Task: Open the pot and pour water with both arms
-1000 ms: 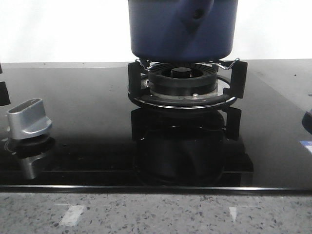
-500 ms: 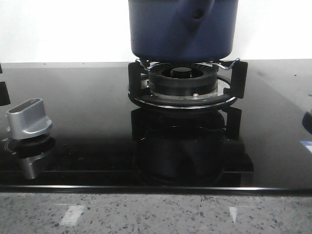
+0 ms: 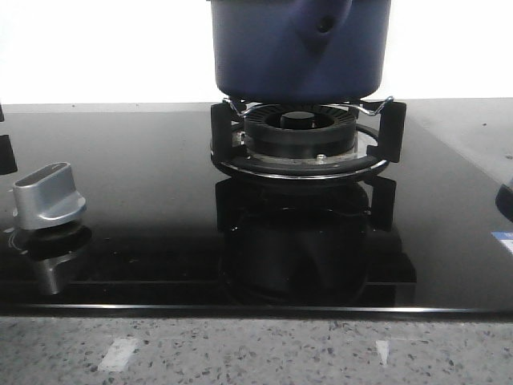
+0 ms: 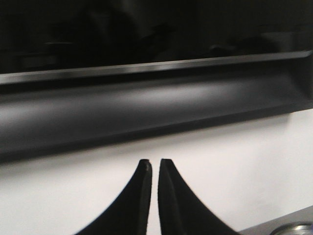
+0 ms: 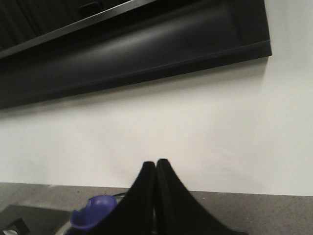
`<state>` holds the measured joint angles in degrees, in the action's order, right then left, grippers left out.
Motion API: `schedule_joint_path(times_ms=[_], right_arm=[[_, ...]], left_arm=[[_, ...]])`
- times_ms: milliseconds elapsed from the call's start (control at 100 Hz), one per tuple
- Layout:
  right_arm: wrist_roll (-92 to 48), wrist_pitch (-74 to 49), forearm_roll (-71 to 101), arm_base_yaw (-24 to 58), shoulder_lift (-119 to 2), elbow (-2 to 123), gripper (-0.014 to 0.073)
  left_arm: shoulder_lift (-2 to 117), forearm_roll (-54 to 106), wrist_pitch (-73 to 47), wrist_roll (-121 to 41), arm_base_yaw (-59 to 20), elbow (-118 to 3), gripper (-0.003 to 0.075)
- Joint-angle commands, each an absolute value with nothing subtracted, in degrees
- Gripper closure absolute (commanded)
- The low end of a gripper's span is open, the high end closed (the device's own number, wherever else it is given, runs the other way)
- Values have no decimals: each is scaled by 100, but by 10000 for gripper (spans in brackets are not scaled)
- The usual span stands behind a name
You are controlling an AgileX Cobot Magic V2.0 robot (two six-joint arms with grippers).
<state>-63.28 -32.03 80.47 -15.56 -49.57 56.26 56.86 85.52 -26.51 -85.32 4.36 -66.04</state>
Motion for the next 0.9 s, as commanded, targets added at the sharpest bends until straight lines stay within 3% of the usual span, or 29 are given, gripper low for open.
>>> schedule_joint_path(times_ms=[0, 210, 450, 650, 890], right_arm=[[-6910, -3095, 8336, -1515, -4606, 5474, 639], [-7214, -3070, 8164, -1397, -3600, 4406, 639], [-7242, -2583, 7366, -1111, -2385, 2890, 640], [-7242, -2445, 7354, -1052, -1805, 1860, 641], [-7242, -2487, 7376, -1052, -1740, 1458, 641]], left_arm=[[5124, 8747, -2057, -8729, 380, -6021, 741], [3939, 8785, -1680, -9295, -259, -4083, 741], [2520, 9278, -1359, -9295, -335, -2599, 741], [1568, 9325, -1315, -9284, -335, -1853, 741], [1263, 9325, -1315, -9284, -335, -1569, 741]])
